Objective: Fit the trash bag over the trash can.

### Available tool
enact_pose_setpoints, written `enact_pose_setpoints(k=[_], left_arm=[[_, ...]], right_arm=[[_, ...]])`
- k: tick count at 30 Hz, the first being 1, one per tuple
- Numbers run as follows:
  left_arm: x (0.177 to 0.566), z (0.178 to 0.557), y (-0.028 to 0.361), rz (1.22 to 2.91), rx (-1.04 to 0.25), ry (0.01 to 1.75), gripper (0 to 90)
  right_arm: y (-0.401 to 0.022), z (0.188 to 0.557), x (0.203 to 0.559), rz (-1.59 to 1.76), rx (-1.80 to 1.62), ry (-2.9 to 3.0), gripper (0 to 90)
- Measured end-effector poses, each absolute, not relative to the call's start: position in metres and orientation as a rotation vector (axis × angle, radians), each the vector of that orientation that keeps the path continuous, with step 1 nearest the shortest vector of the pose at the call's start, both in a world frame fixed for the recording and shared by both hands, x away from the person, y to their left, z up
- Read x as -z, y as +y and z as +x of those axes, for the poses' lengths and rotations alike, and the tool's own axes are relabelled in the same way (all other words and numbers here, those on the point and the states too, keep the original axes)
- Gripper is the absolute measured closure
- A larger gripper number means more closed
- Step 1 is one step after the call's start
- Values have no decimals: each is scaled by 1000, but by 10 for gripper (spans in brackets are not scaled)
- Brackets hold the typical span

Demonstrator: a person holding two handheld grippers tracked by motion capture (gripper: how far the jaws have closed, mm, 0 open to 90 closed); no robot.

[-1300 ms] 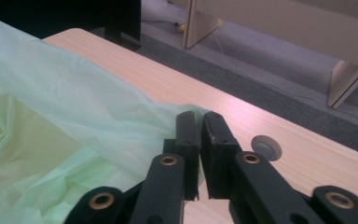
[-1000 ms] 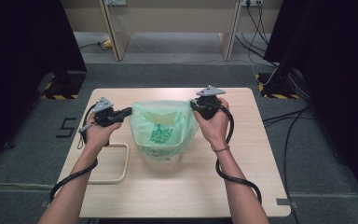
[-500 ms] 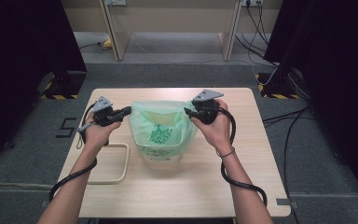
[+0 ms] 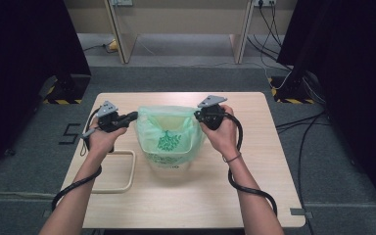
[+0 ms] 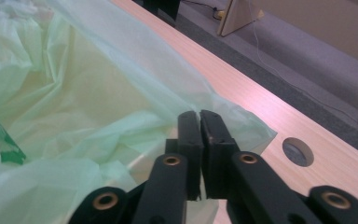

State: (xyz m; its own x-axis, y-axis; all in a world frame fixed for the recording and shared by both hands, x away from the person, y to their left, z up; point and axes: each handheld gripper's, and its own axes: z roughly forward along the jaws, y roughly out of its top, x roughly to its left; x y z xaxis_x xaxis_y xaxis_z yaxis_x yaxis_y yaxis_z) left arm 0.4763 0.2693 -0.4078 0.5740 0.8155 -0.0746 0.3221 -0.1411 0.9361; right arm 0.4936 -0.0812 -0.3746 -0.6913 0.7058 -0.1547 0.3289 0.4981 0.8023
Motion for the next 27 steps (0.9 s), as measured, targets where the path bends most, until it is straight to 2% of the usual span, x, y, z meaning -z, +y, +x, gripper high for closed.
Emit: enact_pose_setpoints(k=[9,27], left_arm=[[408,481,268,1712,-573,972,895],[435,497,263,1812,-522,1073,896]], right_arm=[[-76,502,371,906,-1098,2216,900],[-71,519,397,1050,-1003,2270,900]])
